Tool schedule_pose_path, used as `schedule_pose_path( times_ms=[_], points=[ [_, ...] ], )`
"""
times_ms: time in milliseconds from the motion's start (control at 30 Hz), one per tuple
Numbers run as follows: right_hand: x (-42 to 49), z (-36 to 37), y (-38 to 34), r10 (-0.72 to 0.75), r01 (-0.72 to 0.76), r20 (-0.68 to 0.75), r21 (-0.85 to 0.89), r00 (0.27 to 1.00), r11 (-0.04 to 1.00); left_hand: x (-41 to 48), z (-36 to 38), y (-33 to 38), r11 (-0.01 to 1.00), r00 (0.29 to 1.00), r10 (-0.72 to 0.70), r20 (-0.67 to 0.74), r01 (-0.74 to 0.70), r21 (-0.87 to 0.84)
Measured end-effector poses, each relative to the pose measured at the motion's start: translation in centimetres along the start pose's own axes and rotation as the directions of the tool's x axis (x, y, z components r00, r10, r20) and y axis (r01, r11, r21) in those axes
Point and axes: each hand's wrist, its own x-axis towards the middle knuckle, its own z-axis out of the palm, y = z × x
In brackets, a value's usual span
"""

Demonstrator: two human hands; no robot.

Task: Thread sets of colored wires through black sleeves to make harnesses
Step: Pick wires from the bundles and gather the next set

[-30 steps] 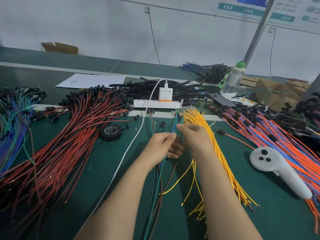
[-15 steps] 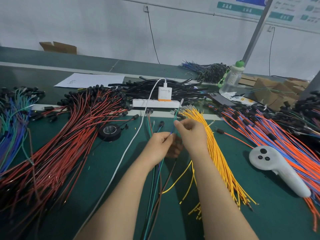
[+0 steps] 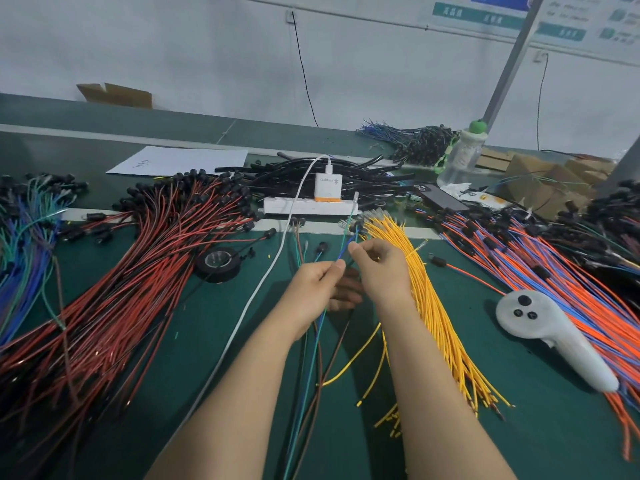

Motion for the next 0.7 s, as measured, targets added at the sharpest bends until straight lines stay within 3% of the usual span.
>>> schedule_pose_path(
  times_ms=[133,367,600,700],
  points=[
    [0.1,0.1,0.2,-0.001,0.0,-0.065,-0.007,0.998,1.0,-0.1,0.2,-0.1,0.999,1.0,0.003,0.007,-0.003,0.049],
    [0.5,-0.7,0.3,0.14,-0.135,0.045,-0.102,0.989,0.986,0.0,0.8,-0.6,0.899,1.0,0.029,0.001,-0.027,0.437],
    [0.5,-1.2,0.2,0.084,-0.081,0.058,-0.057,0.995,0.995,0.0,1.1,-0.7,0.88,0.998,0.05,-0.036,-0.027,0.475],
    [0.3,-0.7,0.2,0.025,-0.026,-0.01,-0.026,1.0,0.999,0.0,1.0,-0.4,0.886,0.998,0.055,-0.038,-0.031,0.463]
  ],
)
